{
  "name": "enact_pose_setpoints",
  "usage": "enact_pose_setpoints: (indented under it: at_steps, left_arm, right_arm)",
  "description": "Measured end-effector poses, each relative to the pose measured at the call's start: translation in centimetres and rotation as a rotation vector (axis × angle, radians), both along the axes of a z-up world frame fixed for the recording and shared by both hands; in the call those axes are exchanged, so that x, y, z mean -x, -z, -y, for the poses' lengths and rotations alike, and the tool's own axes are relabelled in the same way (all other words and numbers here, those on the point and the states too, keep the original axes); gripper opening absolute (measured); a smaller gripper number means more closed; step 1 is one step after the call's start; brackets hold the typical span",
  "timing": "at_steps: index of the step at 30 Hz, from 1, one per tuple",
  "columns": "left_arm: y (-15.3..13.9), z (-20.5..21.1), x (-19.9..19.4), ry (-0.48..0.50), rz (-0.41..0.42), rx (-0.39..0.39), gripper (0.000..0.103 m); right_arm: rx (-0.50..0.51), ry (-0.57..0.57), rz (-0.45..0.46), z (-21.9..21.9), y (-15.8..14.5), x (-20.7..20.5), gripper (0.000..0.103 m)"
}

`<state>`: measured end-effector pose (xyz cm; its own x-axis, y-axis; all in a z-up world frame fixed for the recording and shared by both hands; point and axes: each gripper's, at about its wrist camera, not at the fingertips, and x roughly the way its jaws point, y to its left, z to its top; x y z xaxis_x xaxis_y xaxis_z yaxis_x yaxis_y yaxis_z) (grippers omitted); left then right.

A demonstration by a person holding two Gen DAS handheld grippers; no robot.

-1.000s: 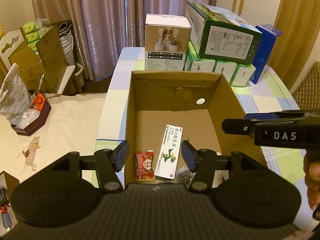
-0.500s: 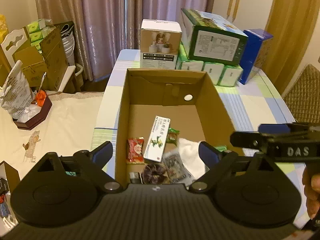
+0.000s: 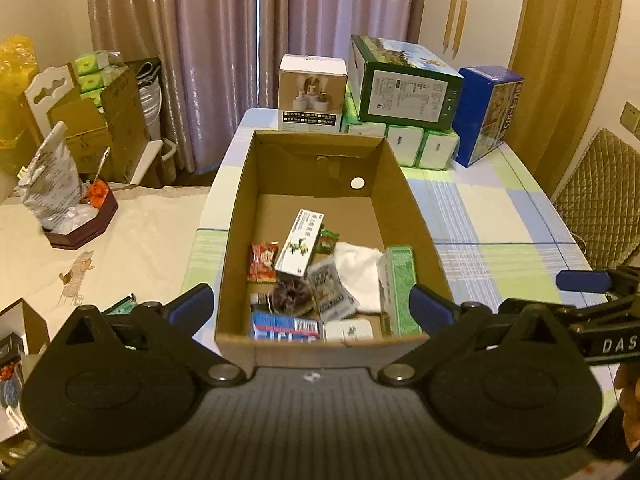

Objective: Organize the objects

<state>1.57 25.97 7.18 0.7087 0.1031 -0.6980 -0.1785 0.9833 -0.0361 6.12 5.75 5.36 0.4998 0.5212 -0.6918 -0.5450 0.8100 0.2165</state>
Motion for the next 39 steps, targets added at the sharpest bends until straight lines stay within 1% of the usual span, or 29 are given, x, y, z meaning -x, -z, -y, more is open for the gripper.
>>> enact_pose_setpoints:
  at_steps: [3,7,9,13,14,17,22,27,34,39]
  left_arm:
    - [0.2,1.5,1.9,0.008,0.002,-0.026,0.102]
    - [0.6,2.7,4.2,-0.005,-0.007,0.014,0.102]
    - [0.8,3.3,5.2,-0.017,-0.011,0.021,0.102]
    - [0.9,3.8,6.8,-0.036,-0.021,0.074,0.102]
    - [0.9,4.1,7.1,-0.035,-0.026,0.075,0.102]
    - [0.8,5.2,8.0,-0.035,-0.033,0.023,0.102]
    - [1.1,6.3,8.7,-0.007,-0.046,0.023,0.102]
    - [1.6,7.0,9.1,0.0,-0.052,0.021,0.102]
    - [2.0,7.2,9.1,0.002,-0.058,0.005,0.102]
    - [2.1,7.0,9.2,-0.008,-0.056,0.008,0.102]
  right_arm:
    - [0.0,0.02,-0.008,1.5,0.3,1.1,0.101]
    - [0.002,0.042,-0.022,3.5,0.4,2.4,0.101]
    - [0.014,0.049,-0.015,4.2,0.3,3.2,0.101]
    - [0.028,0.046,-0.024,5.3,0.4,4.7,0.101]
    - [0.027,0.044,-0.027,5.5,0.4,5.1,0.101]
    - [0.034,0.042,-0.034,6.0,0.6,6.0,0.101]
    - [0.039,0.054,-0.05,7.1,1.0,6.8,0.101]
    - [0.053,0.068,-0.054,7.9,1.3,7.2,0.101]
    - [0.053,0.07,-0.059,8.0,1.5,7.3,0.101]
    - [0.051,0.064,-0.056,7.7,1.3,7.3,0.101]
